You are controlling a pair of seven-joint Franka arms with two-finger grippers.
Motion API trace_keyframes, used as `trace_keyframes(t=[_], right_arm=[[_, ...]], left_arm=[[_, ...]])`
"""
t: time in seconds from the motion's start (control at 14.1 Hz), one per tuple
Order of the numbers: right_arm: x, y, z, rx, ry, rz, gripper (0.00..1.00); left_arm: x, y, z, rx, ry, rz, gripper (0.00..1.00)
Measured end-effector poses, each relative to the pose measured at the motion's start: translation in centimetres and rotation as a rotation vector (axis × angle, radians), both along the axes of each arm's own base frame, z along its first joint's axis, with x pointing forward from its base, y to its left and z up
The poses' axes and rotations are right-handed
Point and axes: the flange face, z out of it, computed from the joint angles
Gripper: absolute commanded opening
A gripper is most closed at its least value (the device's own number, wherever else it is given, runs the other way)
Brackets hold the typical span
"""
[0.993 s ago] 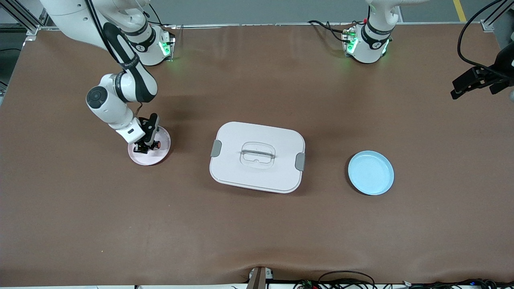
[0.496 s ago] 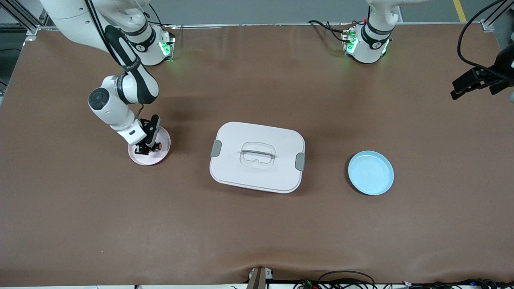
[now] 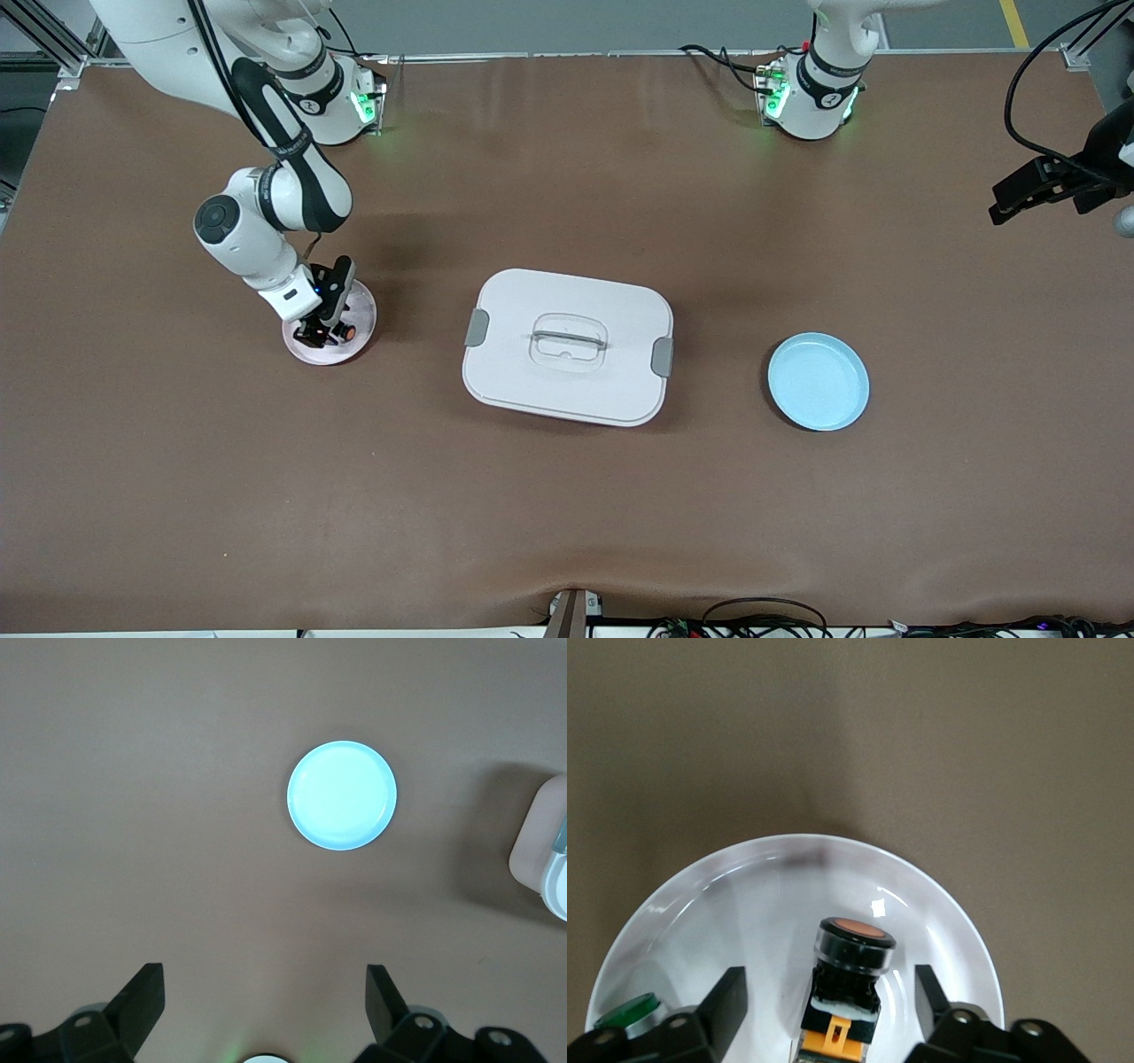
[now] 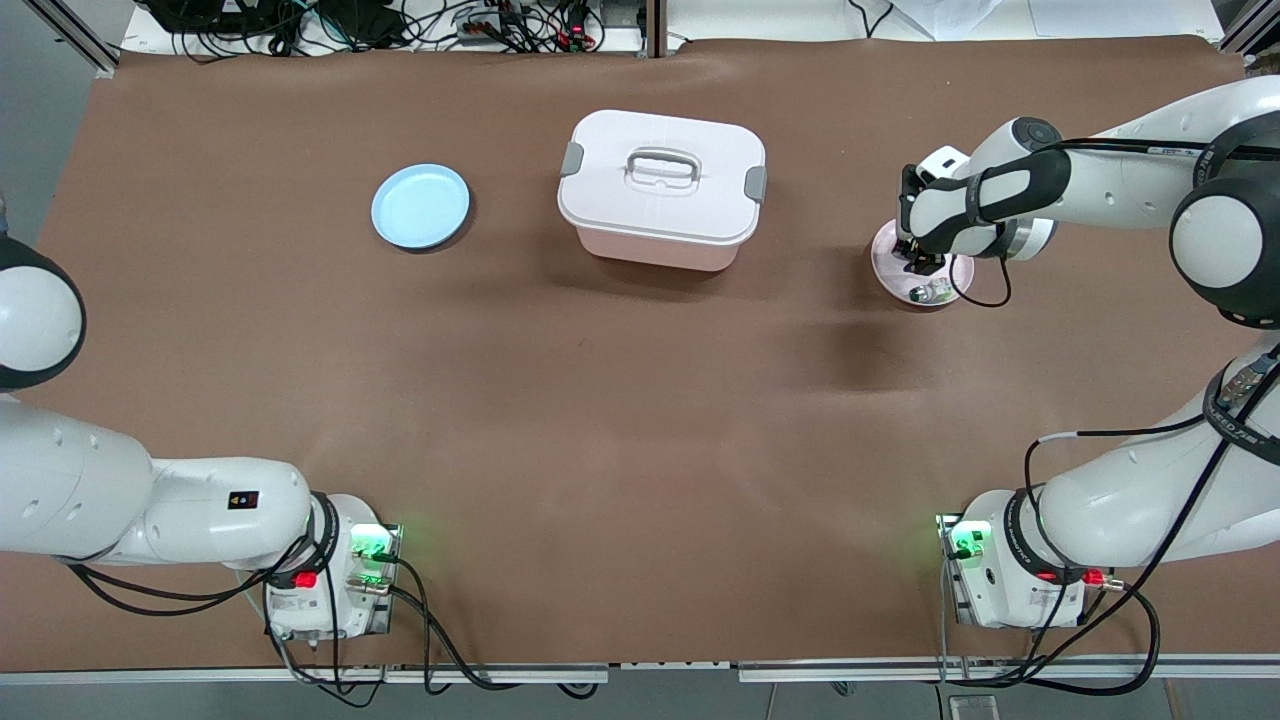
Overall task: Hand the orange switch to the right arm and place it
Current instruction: 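Lower the switch onto the white plate with the right gripper, then open the right gripper and release the switch on the plate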
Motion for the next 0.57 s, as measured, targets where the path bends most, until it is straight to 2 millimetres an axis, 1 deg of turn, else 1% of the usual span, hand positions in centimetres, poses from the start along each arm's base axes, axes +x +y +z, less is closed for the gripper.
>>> trace_keyframes(t=[0.21, 0.35, 0.57], right_arm=[[0.5, 0.2, 0.3, 0.006, 0.010, 0.002, 1.00], [1.4, 0.4, 1.0, 0.026, 0.067, 0.000, 1.00], [3.6, 0.0, 3.2, 0.060, 0.149, -0.017, 1.00]], left_arm=[[0.0, -0.4, 0.0, 0.000, -0.003, -0.007, 1.00], [0.1, -0.7, 0.0, 0.000, -0.005, -0.013, 1.00], [0.1, -0.7, 0.0, 0.000, -0.005, -0.013, 1.00]])
